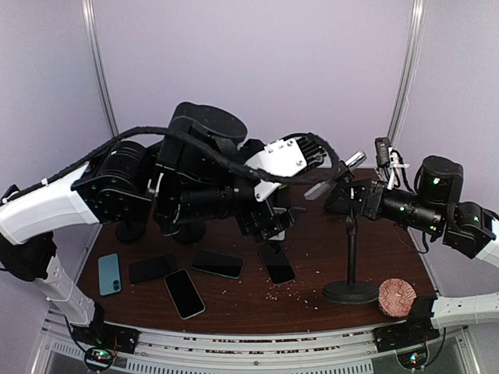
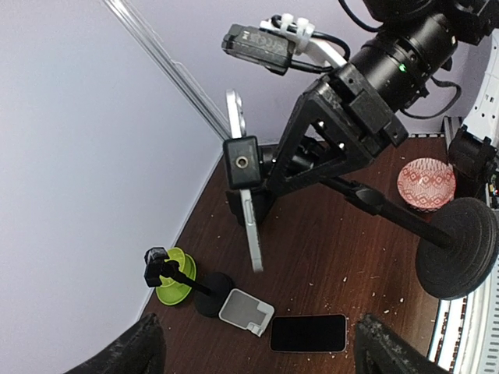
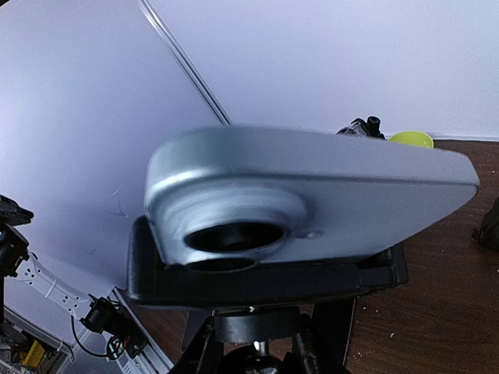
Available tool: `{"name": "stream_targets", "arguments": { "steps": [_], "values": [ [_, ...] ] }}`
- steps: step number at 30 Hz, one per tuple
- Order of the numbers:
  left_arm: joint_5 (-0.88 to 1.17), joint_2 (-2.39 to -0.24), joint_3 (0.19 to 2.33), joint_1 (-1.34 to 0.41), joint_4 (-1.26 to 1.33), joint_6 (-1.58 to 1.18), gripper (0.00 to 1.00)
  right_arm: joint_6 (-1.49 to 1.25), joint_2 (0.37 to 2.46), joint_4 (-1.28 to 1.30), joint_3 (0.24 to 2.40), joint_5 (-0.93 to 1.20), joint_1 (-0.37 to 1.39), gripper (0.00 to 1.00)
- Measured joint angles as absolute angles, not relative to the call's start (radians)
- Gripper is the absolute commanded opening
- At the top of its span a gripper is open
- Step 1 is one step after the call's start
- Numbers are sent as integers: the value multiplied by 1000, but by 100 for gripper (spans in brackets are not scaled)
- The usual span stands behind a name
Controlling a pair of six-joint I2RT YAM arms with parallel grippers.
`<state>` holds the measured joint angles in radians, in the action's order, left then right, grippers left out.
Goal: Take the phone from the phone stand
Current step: Pass from the right arm to the left
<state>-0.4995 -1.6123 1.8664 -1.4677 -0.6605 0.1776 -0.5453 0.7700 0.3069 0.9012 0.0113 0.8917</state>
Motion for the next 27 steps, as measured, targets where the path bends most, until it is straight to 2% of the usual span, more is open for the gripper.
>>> {"name": "stream_targets", "arguments": {
  "steps": [13,21,27],
  "values": [
    [-492,-1625,1789,-1467,-592,285,85,-683,789,360,976,0,892,0],
    [-409,-1592,1716,-1404,-495,247,81,-777,791,359,978,53,892,0],
    [-326,-1599,1771,-1383,-485,223,74,-773,793,453,1034,54,892,0]
  ]
}}
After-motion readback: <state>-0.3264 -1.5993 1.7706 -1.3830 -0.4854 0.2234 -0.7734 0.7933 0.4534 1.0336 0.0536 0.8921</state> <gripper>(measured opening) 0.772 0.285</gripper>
